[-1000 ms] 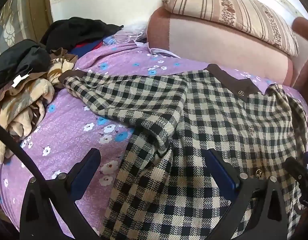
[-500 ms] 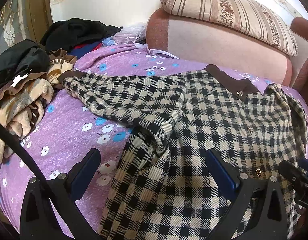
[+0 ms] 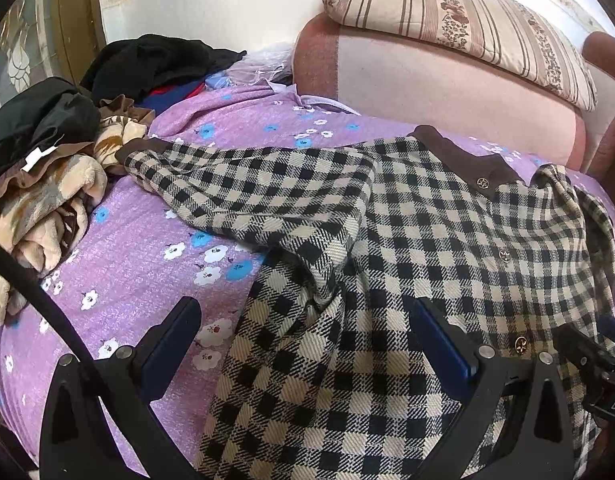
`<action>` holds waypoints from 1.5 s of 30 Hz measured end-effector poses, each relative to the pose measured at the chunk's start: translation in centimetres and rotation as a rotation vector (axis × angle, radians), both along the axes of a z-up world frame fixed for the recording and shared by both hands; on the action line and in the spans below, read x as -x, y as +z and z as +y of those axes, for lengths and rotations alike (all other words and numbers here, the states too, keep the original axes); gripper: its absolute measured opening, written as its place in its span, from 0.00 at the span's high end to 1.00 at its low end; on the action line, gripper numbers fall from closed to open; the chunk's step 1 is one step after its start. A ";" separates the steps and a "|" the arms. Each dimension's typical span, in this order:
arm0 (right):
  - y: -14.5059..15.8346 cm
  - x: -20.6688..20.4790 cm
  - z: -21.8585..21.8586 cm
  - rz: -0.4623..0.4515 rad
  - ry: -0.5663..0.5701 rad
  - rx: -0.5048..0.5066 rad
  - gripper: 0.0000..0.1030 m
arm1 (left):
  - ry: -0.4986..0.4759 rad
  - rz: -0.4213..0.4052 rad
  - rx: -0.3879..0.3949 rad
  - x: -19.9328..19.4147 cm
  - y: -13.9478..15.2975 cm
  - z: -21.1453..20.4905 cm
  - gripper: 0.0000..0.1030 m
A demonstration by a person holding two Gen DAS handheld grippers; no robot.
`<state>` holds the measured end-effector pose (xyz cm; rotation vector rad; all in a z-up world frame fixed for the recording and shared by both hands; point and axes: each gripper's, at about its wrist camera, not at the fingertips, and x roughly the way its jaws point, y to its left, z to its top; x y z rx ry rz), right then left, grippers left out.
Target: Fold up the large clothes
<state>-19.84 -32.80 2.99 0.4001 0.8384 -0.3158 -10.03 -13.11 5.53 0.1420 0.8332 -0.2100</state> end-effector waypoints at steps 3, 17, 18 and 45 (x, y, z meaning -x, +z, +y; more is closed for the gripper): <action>-0.3 0.0 0.3 -0.003 0.006 0.005 0.01 | 0.003 0.004 0.001 0.0 -0.1 0.0 0.00; -0.4 -0.3 0.0 -0.006 -0.002 0.036 0.01 | 0.010 0.009 0.001 -0.2 -0.3 0.2 0.00; -0.4 -0.3 0.0 -0.011 -0.002 0.036 0.01 | 0.011 0.011 0.002 -0.2 -0.4 0.1 0.00; -0.7 -0.8 0.2 0.005 0.012 0.038 0.01 | 0.015 0.017 -0.005 -0.1 -0.7 -0.3 0.00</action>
